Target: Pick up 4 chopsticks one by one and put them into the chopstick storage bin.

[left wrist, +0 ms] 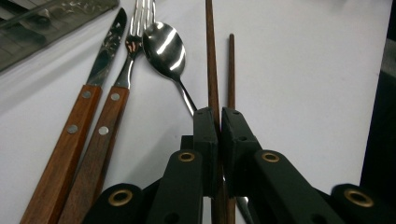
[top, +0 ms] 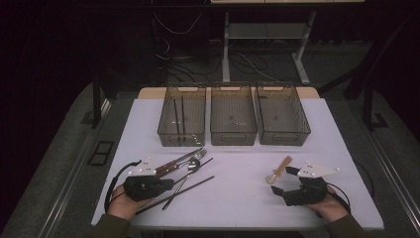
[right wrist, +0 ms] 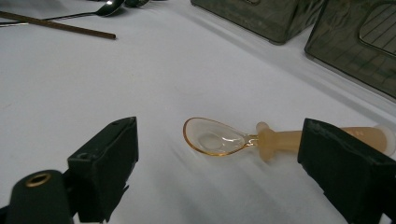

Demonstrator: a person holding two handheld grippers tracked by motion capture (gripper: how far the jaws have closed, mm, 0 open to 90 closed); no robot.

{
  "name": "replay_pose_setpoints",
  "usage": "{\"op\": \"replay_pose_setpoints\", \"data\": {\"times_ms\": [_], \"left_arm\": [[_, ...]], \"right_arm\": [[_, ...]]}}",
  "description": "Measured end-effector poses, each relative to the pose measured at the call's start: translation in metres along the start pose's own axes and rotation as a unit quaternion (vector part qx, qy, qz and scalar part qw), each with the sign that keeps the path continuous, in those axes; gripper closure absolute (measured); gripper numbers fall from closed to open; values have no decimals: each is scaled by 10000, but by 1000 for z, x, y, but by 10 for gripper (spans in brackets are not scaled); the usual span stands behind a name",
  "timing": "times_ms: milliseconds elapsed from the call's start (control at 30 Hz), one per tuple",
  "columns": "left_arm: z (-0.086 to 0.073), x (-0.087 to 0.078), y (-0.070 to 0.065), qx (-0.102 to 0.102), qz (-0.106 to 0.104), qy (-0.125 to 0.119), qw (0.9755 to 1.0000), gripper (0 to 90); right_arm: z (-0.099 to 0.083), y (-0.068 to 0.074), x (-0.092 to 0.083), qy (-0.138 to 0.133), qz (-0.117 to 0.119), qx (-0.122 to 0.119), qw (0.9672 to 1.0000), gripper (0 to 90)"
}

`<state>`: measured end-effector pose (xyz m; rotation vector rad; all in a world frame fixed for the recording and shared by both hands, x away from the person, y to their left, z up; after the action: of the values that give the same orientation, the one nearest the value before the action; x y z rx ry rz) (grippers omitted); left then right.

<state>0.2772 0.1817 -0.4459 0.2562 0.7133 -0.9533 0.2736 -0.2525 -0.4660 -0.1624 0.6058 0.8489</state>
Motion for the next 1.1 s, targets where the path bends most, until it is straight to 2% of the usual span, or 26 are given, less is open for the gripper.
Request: {"op": "replay_pose_setpoints", "data": {"times_ms": [67,367,700,900,1100], "left_arm": [[2,-1,0,-105,29,-86,9999,845],[13,-2,3,-236,261,-250,9991,845],[28,-1,10,-304,423,-417,9978,845],[35,2,18,-246,565,-451,9971,845],[47,2,27,-312,702,-601,9952,845]], "right_arm": [[0,0,0,0,5,-4,10000,126],[1,0,0,-3,-5,12,10000,126],[1,0,0,-23,-18,1,10000,126],[1,-1,-1,-26,-19,22,10000,126],[1,0,0,-28,-23,18,10000,126]]}}
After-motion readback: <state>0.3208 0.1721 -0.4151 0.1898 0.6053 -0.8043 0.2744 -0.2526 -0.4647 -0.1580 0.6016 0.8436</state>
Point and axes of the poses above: each handheld gripper's, and its own axes: x roughly forward along the jaws, z roughly out of its top, y roughly to its left, the point moved 4 cm from there along x, roughly forward along the jaws, and after that the axes turned 3 degrees about z, right-handed, at the moved point
